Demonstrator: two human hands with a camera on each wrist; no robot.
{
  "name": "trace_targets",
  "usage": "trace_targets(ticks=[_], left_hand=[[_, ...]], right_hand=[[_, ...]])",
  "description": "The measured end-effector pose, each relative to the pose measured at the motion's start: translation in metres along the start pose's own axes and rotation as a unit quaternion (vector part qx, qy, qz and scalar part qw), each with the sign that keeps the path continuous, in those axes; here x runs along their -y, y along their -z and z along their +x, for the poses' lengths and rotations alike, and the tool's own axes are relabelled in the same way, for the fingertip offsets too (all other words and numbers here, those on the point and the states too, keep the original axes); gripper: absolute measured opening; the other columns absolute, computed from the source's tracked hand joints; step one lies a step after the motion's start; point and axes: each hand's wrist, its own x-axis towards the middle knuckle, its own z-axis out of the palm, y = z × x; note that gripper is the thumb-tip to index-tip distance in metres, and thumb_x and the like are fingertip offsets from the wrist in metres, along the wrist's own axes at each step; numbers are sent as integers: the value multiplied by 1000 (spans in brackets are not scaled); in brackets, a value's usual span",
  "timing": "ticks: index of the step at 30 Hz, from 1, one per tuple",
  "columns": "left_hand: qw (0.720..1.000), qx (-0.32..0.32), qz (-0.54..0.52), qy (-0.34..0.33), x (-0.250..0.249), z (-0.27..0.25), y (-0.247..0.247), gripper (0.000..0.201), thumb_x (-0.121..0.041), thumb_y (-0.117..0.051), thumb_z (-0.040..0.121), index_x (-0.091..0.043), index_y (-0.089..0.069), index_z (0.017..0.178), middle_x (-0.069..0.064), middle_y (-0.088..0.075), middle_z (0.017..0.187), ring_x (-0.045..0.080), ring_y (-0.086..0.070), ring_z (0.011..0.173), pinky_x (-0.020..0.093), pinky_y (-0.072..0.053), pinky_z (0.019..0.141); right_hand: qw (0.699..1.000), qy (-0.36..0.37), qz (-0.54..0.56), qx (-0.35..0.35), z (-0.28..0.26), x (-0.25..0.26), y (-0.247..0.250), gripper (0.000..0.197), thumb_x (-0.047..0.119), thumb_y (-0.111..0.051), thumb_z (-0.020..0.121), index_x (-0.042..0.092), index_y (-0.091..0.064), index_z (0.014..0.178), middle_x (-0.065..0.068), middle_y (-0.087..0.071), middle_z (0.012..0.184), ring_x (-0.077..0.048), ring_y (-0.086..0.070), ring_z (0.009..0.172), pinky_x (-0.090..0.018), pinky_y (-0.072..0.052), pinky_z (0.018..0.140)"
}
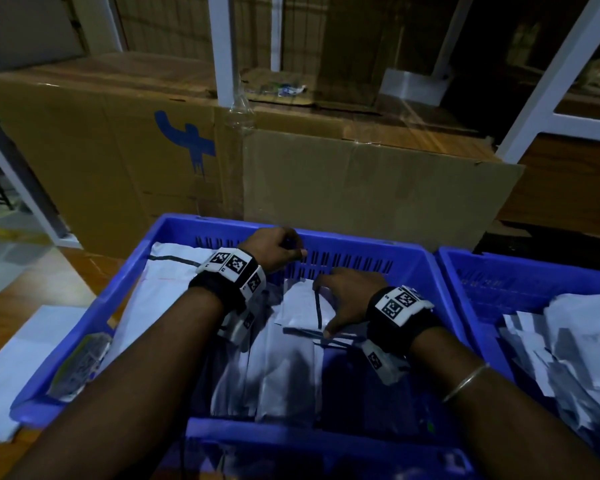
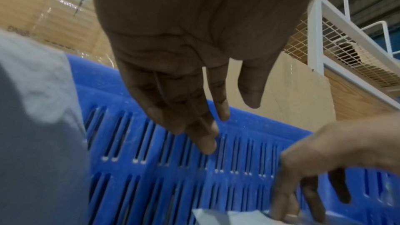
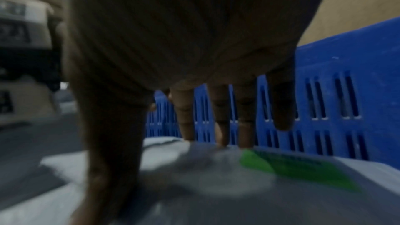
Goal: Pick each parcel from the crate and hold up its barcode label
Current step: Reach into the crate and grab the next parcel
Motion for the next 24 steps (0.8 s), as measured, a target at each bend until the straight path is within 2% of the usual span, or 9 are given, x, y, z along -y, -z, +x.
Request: trace_targets(ticks=[3, 9, 12, 15, 18, 21, 22, 24], left_hand=[[1000, -9, -8, 4, 1, 0, 2, 20, -42, -68, 85, -25, -67, 96, 2, -71, 94, 19, -66, 89, 37, -55, 83], [1000, -20, -1, 3, -3, -1, 7, 21, -43, -67, 86, -26, -66, 99, -2, -66, 88, 16, -63, 84, 29, -52, 77], [1000, -23, 3, 1, -4, -2, 8, 22, -43, -67, 86, -26, -67, 98, -2, -65, 85, 18, -65, 86, 32, -54, 78], [1000, -26, 4, 1, -5, -3, 10, 19, -44, -67, 86, -28, -66, 96, -1, -67, 92, 19, -64, 91, 35, -54, 82], [1000, -28, 8, 5, -7, -4, 14, 18, -45, -65, 86, -30, -66, 96, 0, -67, 99, 18, -63, 95, 34, -53, 83], [999, -27, 14, 11, -7, -5, 19, 22, -46, -62, 88, -28, -66, 99, -1, -64, 99, 19, -62, 98, 33, -52, 82], [999, -27, 18, 15, -7, -5, 20, 23, -47, -62, 88, -28, -66, 100, -1, -64, 101, 19, -62, 98, 33, -52, 82], [999, -26, 27, 22, -6, -5, 23, 25, -48, -60, 89, -27, -67, 102, 1, -66, 107, 19, -62, 100, 35, -52, 85]], right_hand=[[1000, -20, 2, -24, 3, 0, -4, 76, 67, -75, 66, 34, -48, 129, -1, -52, 125, -28, -57, 111, -41, -49, 80], [999, -5, 10, -44, 5, 5, -6, 73, 63, -81, 60, 32, -50, 119, 3, -55, 117, -25, -58, 108, -40, -48, 77], [999, -5, 10, -38, 8, 6, -11, 73, 61, -82, 60, 31, -49, 118, 1, -56, 116, -27, -59, 106, -41, -50, 79], [999, -1, 8, -41, 8, 5, -14, 71, 59, -82, 62, 29, -48, 117, -1, -55, 116, -28, -58, 105, -38, -47, 74], [999, 5, 18, -47, 7, 6, -15, 77, 63, -82, 59, 28, -45, 118, -1, -54, 117, -28, -57, 105, -36, -44, 71], [995, 13, 30, -89, 2, 8, -11, 88, 69, -80, 54, 28, -42, 122, -1, -53, 119, -27, -54, 107, -38, -47, 75], [994, 23, 22, -105, 1, 10, -8, 84, 69, -79, 56, 28, -44, 121, 0, -53, 118, -26, -54, 107, -38, -47, 76], [992, 60, 2, -109, -4, 20, -5, 65, 59, -76, 68, 26, -50, 117, 0, -53, 114, -26, -55, 103, -35, -45, 71]])
